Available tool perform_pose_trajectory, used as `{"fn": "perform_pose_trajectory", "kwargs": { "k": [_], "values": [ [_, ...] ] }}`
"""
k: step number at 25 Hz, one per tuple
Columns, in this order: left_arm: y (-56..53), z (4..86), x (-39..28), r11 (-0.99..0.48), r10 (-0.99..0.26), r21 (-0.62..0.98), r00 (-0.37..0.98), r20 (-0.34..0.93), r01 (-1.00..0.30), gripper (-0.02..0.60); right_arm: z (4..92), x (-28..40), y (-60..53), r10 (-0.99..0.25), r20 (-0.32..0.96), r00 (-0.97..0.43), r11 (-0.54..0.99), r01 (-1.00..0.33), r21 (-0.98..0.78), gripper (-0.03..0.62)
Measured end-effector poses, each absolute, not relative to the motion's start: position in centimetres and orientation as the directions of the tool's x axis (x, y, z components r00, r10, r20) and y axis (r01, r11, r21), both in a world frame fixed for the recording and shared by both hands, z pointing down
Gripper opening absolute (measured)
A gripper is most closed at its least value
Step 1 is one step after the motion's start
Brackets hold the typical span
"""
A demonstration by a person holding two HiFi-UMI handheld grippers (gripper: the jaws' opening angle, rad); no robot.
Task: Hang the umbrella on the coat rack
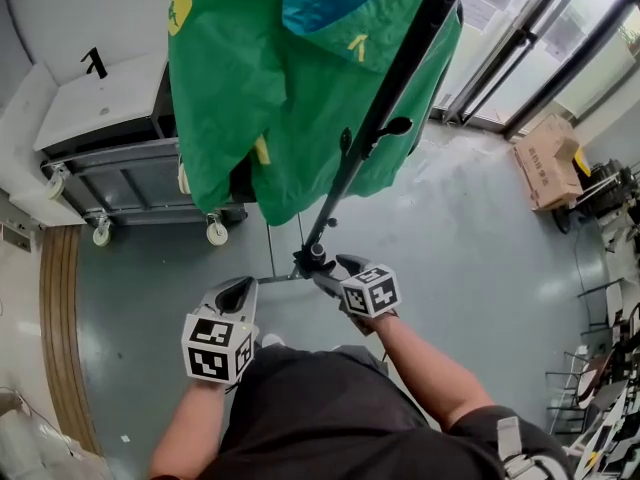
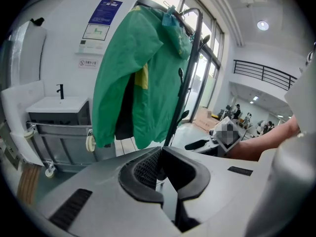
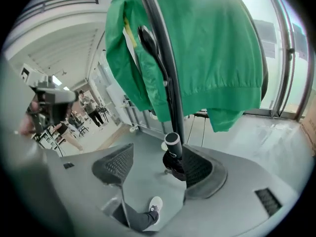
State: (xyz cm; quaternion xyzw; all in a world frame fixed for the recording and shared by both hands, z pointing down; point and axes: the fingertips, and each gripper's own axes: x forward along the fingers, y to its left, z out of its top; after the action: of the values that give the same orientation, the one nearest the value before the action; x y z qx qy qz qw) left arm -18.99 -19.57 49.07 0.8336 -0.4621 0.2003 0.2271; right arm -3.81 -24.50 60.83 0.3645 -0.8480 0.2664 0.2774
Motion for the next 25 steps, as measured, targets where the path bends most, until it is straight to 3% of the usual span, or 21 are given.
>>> {"fn": "perform_pose_trajectory", "kwargs": {
  "k": [8, 11, 14, 15, 25],
  "values": [
    [-19.3, 48.5, -14.1, -0.462, -0.686, 0.209, 0.497, 0.531, -0.862, 0.015, 51.3, -1.9, -22.9, -0.526, 0.500, -0.688, 0.626, -0.711, -0.320, 0.276],
    [-19.0, 47.3, -12.2, -0.475, -0.693, 0.204, 0.507, 0.512, -0.856, 0.015, 48.5, -0.6, -22.4, -0.538, 0.442, -0.718, 0.654, -0.686, -0.319, 0.196],
    [-18.5, 46.2, -10.5, -0.489, -0.702, 0.194, 0.515, 0.492, -0.851, 0.015, 46.3, 0.8, -21.7, -0.559, 0.388, -0.733, 0.678, -0.674, -0.295, 0.047],
    [-18.4, 46.0, -10.1, -0.488, -0.705, 0.191, 0.514, 0.489, -0.852, 0.015, 45.8, 1.1, -21.4, -0.565, 0.374, -0.735, 0.685, -0.671, -0.284, 0.029],
    [-17.5, 45.1, -6.9, -0.487, -0.715, 0.199, 0.519, 0.469, -0.850, 0.015, 44.4, 5.3, -20.1, -0.601, 0.354, -0.717, 0.680, -0.691, -0.246, 0.011]
  ]
}}
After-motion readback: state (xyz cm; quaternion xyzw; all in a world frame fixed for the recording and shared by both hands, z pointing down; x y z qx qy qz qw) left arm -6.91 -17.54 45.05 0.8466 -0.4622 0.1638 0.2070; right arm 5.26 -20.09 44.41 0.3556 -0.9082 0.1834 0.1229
